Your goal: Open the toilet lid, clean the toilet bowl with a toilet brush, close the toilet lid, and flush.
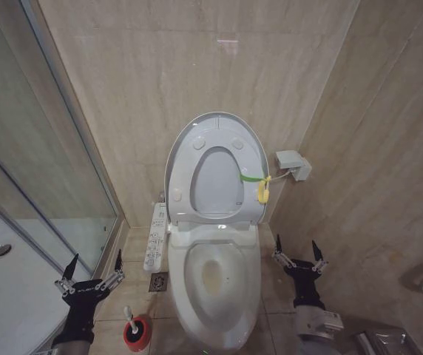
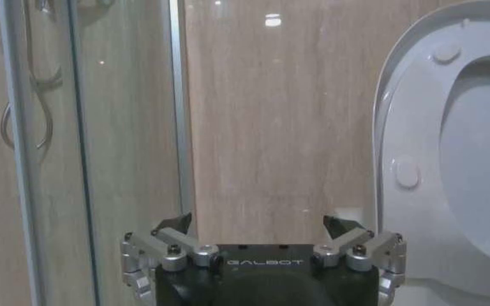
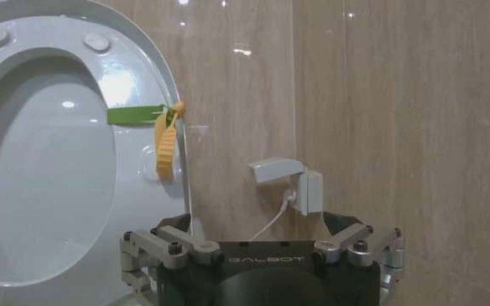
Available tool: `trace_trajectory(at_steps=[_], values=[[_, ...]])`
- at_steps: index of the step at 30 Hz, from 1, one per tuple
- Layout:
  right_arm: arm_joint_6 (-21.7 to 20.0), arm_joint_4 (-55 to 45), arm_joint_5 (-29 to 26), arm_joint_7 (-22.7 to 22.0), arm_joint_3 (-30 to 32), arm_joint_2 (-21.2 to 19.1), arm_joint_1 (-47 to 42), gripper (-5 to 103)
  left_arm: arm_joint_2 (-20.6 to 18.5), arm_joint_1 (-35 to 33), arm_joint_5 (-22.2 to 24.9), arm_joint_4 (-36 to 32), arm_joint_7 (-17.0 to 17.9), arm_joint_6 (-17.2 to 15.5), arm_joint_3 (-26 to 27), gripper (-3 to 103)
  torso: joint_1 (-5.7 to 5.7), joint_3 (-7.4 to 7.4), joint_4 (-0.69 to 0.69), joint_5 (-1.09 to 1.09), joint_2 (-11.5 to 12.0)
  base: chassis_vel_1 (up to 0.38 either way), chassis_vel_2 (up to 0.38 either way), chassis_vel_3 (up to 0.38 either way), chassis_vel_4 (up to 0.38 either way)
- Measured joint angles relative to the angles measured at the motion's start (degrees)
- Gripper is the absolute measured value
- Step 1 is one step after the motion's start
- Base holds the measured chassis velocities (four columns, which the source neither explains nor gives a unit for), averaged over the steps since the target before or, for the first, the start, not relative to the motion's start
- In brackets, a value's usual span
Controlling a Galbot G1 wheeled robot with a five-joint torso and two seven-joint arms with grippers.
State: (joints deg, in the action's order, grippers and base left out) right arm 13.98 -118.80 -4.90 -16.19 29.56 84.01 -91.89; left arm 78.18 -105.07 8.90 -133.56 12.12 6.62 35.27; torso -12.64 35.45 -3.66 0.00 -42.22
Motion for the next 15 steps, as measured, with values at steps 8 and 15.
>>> trace_trajectory(at_steps=[8,15], values=[[0.0,0.0,0.0,0.0,0.0,0.0,0.0,100,-0.04,0.37,-3.65,5.21,-0.05,4.71,-2.38,100,0.0,0.0,0.0,-0.01,0.0,0.0,0.0,0.0,0.0],[0.0,0.0,0.0,0.0,0.0,0.0,0.0,100,-0.64,0.68,-5.16,6.39,-1.05,6.85,-2.33,100,0.0,0.0,-0.01,0.0,0.0,0.0,0.0,0.0,0.0]])
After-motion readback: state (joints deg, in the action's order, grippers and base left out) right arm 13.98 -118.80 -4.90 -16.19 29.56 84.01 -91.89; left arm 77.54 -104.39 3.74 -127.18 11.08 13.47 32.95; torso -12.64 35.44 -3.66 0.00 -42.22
